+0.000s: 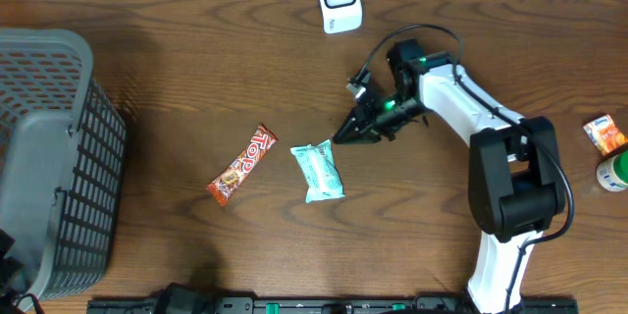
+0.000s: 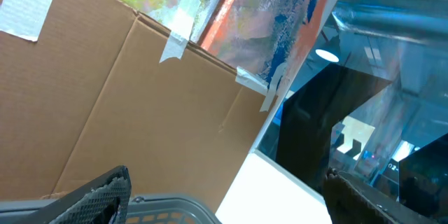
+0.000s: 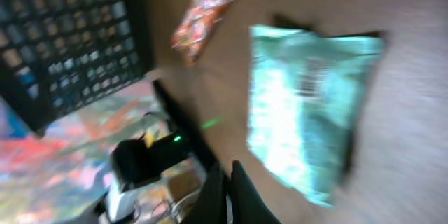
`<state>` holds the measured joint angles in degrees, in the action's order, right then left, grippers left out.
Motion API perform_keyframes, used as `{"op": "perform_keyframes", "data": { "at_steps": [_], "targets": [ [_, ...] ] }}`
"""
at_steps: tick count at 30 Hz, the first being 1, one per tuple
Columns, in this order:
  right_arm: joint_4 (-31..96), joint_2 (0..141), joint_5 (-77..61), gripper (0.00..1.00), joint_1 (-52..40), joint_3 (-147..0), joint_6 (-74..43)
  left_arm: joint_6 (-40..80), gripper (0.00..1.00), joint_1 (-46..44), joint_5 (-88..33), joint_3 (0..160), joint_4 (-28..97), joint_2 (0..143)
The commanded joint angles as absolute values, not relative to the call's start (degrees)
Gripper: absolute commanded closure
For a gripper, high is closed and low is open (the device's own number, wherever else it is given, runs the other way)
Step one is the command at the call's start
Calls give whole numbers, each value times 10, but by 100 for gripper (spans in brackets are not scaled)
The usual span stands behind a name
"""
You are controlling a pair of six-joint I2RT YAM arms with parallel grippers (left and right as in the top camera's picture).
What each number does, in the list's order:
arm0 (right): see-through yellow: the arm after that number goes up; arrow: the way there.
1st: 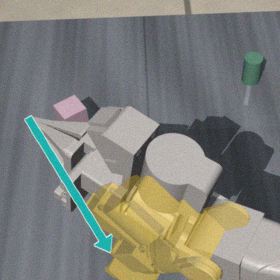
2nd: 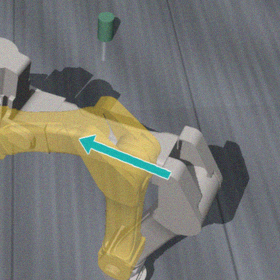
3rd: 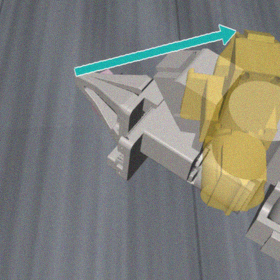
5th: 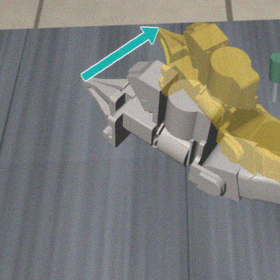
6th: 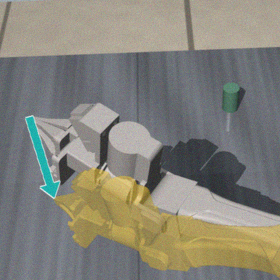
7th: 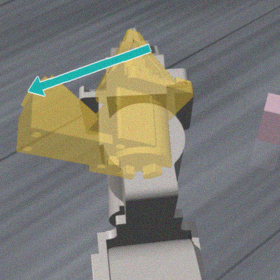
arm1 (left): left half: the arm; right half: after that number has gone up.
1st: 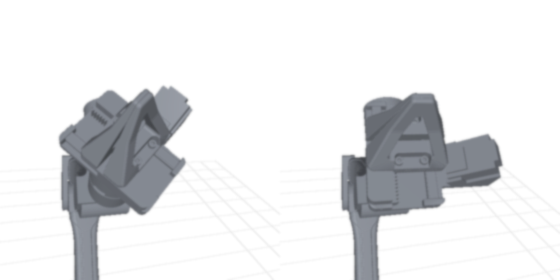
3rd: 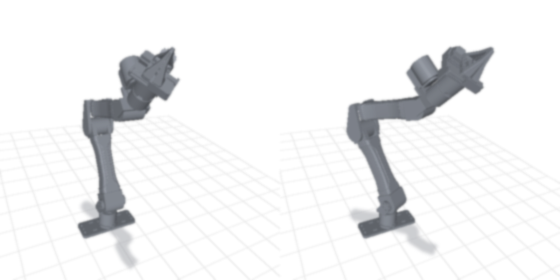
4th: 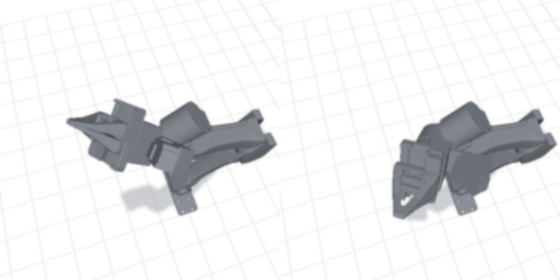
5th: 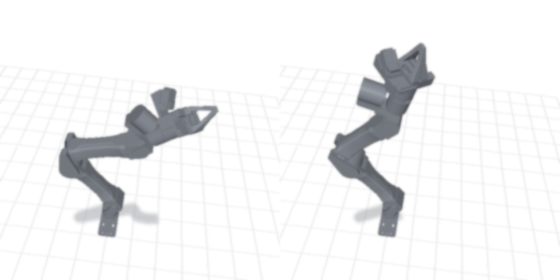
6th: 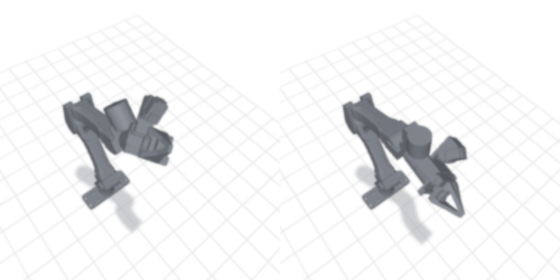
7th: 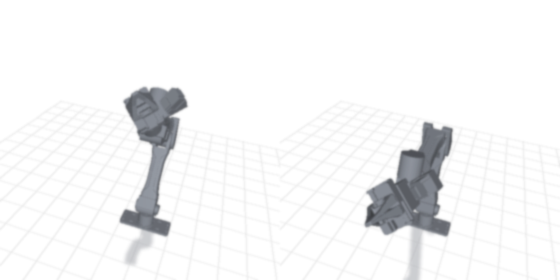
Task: Scan the item barcode
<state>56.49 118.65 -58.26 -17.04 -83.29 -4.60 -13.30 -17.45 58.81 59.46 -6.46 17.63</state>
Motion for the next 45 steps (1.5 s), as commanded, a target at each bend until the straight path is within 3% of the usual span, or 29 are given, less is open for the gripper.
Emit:
{"op": "perform_keyframes", "data": {
  "at_steps": [1,17,27,38,45],
  "targets": [
    [551,1187,-657,99,-208,-817,-16,-128,12,-175,589,591,-67,182],
    [255,1236,-561,99,-279,-630,-163,-128,12,-175,589,591,-67,182],
    [261,1291,-536,99,-300,-621,-177,-128,12,-175,589,591,-67,182],
    [364,1100,-519,99,-300,-641,-158,-128,12,-175,589,591,-67,182],
    [357,1107,-496,99,-311,-609,-158,-128,12,-175,589,591,-67,182]
  ]
}}
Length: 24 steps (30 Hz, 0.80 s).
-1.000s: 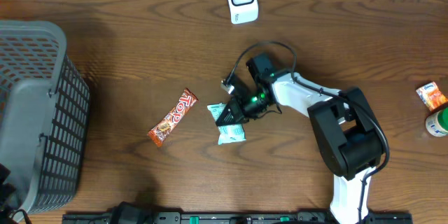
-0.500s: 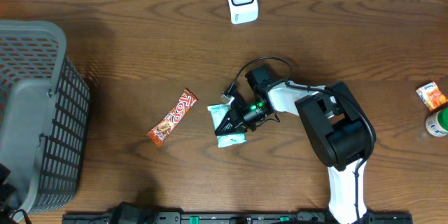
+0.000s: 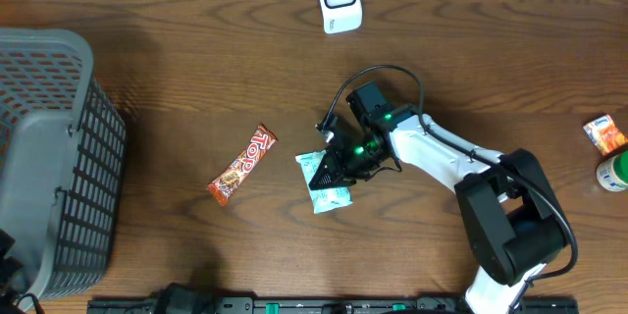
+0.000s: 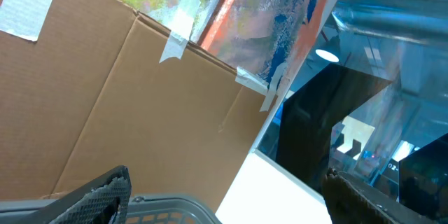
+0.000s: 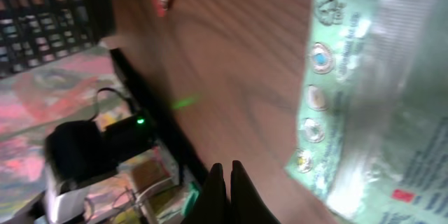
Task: Scan the item barcode
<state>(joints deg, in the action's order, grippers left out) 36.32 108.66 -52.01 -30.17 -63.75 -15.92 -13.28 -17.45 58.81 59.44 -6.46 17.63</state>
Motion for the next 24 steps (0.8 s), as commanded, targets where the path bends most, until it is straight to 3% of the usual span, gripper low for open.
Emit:
{"op": "perform_keyframes", "data": {
  "at_steps": [1,10,18,24],
  "targets": [
    [346,1114,-496,99,-312,-598,-158,-128,12,-175,589,591,-67,182],
    [278,1218,-479,99,-319,-551,-172,-128,12,-175,589,591,-67,182],
    [388,1124,-416,99,-321,-603,-140,-128,12,-175,589,591,-67,182],
    [392,1058,-373,98,-358,-608,-176,-128,12,-175,589,591,-67,182]
  ]
}}
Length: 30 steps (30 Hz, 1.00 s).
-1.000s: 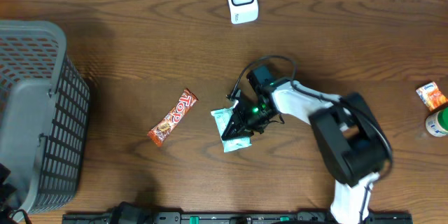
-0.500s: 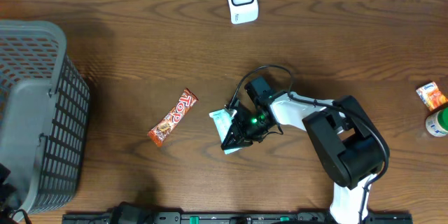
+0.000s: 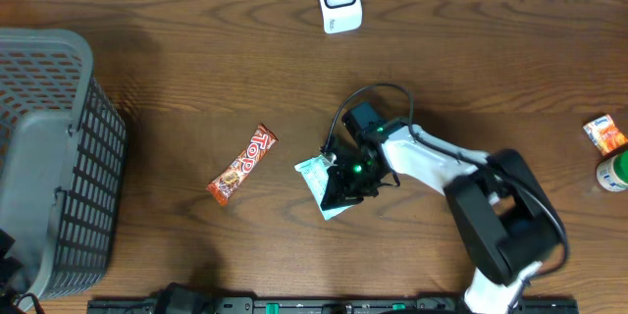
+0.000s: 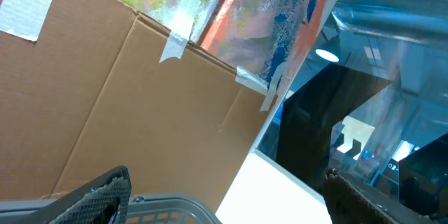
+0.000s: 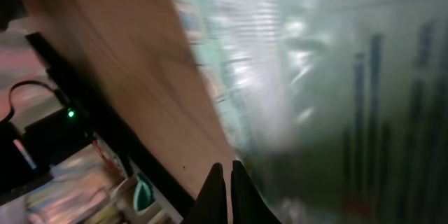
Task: Scan the item barcode
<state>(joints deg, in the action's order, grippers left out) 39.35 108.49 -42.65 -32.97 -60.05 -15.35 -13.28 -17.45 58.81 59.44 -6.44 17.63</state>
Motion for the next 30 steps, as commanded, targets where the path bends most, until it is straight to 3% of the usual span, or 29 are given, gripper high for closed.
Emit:
{"op": "perform_keyframes", "data": {
  "at_steps": [1,5,8,12,18,27,28,30],
  "targets": [
    [392,1059,-350,98,-370,-608,-186,-128,12,-175,589,591,-67,182],
    [388,1072,-272,88,-417,-607,-221,-128,12,-175,589,591,-67,182],
    [379,1087,-262,92,-443,-607,-223,-128,12,-175,589,591,-67,182],
    [398,1091,-150,97,-455,-607,-265,-128,12,-175,589,591,-67,182],
    [433,1090,-6,99,-423,-608,-300,-128,12,-175,589,591,-67,182],
    [474,1090,3,99,-350,-654,-300,-128,12,-175,589,591,-67,182],
    [497,1088,-6,94,-345,-673,-299,-128,12,-175,589,591,-67,182],
    [538,1083,-22,65,-340,-707,-293,-128,12,-175,589,591,-67,182]
  ]
}}
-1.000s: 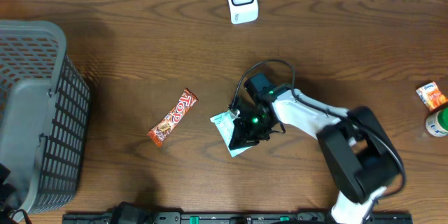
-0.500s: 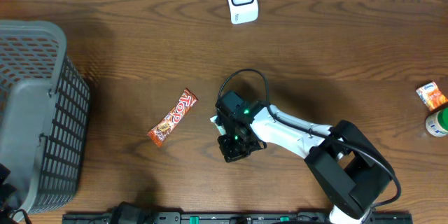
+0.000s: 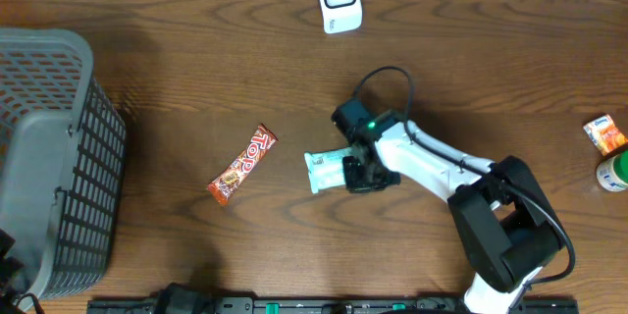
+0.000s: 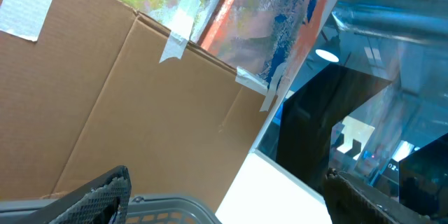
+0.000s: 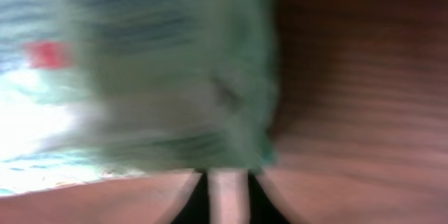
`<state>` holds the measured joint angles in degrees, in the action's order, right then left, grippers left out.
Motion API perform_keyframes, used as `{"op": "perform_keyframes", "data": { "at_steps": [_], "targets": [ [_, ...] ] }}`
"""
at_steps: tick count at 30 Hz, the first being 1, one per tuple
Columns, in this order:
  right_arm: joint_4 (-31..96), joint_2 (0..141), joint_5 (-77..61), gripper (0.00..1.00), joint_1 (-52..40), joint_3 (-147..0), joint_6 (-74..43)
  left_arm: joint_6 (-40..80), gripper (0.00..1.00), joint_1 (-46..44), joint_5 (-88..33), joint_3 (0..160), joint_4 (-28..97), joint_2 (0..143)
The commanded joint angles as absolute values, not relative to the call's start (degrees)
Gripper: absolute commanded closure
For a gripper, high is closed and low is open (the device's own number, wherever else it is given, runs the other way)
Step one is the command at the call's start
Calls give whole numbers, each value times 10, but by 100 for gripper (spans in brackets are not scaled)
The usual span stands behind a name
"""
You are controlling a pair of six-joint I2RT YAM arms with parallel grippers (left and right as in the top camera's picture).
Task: Scan the item barcode
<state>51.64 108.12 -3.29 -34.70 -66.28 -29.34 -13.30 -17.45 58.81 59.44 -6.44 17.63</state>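
Observation:
A mint-green snack packet lies crosswise on the wooden table, just left of centre. My right gripper is low at the packet's right end. In the blurred right wrist view the packet fills the top, and the gripper has its two dark fingers a narrow gap apart, tips right at the packet's edge. The white barcode scanner stands at the table's far edge. My left gripper is wide open on nothing, off to the left and aimed at a cardboard wall.
A red-orange candy bar lies left of the packet. A grey mesh basket fills the left side; its rim shows under the left gripper. An orange packet and a green-white container sit at the right edge.
The packet has turned from slanting to lying crosswise. My right gripper has moved from over the packet's lower right part to its right end. Its fingers, then together, now show a narrow gap.
The right gripper was shut just right of the packet, which lay lengthwise. Then it was over the packet, still shut, and the packet had shifted and slanted a little. Now the packet lies crosswise with the gripper at its right end. The left arm stayed still throughout.

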Motion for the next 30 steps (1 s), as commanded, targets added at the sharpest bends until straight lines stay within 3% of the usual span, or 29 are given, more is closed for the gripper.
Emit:
{"op": "perform_keyframes", "data": {
  "at_steps": [1,3,4,13,15,22,30],
  "targets": [
    [561,1080,-36,36,-337,-725,-286,-128,12,-175,589,591,-67,182],
    [606,1075,-74,2,-334,-757,-289,-128,12,-175,589,591,-67,182],
    [622,1074,-95,1,-333,-770,-298,-128,12,-175,589,591,-67,182],
    [607,1074,-123,1,-316,-783,-584,-128,12,-175,589,591,-67,182],
    [573,1074,-124,1,-303,-783,-552,-128,12,-175,589,591,-67,182],
    [532,1080,-194,1,-269,-772,-261,-128,12,-175,589,591,-67,182],
    [530,1084,-174,1,-252,-728,-124,-128,12,-175,589,591,-67,182]
  ]
}}
